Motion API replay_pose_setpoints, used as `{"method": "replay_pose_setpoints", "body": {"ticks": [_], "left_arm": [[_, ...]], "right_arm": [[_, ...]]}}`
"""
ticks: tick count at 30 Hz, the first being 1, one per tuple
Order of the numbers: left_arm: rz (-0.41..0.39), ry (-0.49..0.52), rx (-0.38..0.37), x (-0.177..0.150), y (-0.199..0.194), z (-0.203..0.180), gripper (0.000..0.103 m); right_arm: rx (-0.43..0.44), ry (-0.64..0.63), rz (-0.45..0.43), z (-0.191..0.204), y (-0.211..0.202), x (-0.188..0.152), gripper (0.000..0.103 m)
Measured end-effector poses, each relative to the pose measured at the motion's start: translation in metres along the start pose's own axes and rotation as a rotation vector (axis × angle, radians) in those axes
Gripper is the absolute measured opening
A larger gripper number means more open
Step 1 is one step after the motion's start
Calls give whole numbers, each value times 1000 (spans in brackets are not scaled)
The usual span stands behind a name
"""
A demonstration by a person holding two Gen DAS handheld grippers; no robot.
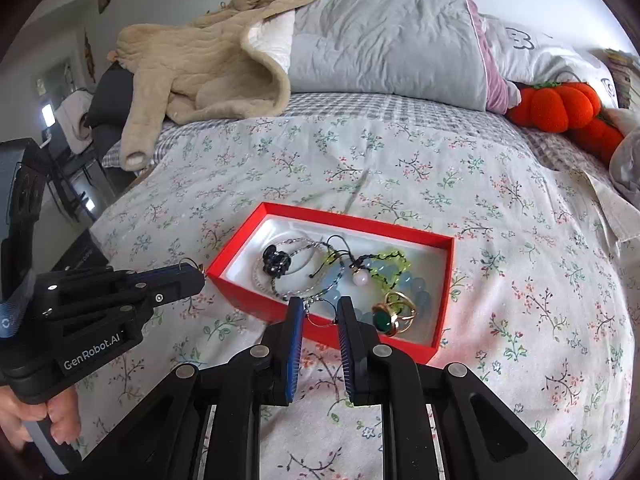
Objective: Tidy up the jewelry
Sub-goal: 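Carry both gold pieces with both tools into the red box, then open both tools to release the gold pieces inside the box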
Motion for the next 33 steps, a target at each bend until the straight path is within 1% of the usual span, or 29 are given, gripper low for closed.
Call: {"method": "replay_pose_setpoints", "body": {"ticks": [3, 7, 10, 15, 17, 18, 20, 26, 29, 30, 32, 33], "left_arm": [[-10, 7, -7, 4, 7, -7, 6], [-12, 24, 2, 6, 15, -13, 6], [-13, 33, 13, 7, 21, -15, 6], [-8, 42, 5, 9, 29, -18, 7], [-2, 39, -3, 10, 30, -20, 14], [-2, 40, -3, 10, 31, -20, 20], [-6, 48, -2, 9, 30, -22, 26], [-5, 60, 8, 8, 25, -24, 32], [-11, 62, 13, 7, 19, -24, 41], [-14, 67, 15, 6, 17, -24, 44], [-18, 76, 24, 4, 12, -24, 47], [-17, 78, 28, 3, 10, -24, 49]], "right_arm": [[-16, 12, 0, -11, 2, 1, 17], [-26, 21, 6, -21, 5, 0, 18], [-27, 17, 6, -25, 7, 1, 18], [-26, 14, 12, -28, 12, 1, 19], [-26, 11, 13, -29, 14, 1, 19], [-23, 14, 14, -29, 14, 1, 19], [-17, 17, 24, -29, 16, 0, 19], [-13, 41, 37, -33, 15, 0, 20], [-16, 43, 37, -33, 11, 0, 24], [-16, 46, 35, -33, 9, 0, 27], [-19, 53, 20, -34, 2, 0, 45], [-23, 55, 1, -34, -3, 0, 60]]}}
Point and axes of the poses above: each gripper's, at about its wrist camera, not at the fingertips, and y roughly the way its jaws point, z to its left, x to its top, the point moved 3 cm from there along y, roughly the way its jaws point, and after that the axes turned 9 degrees about -y, right-handed, at the moved point
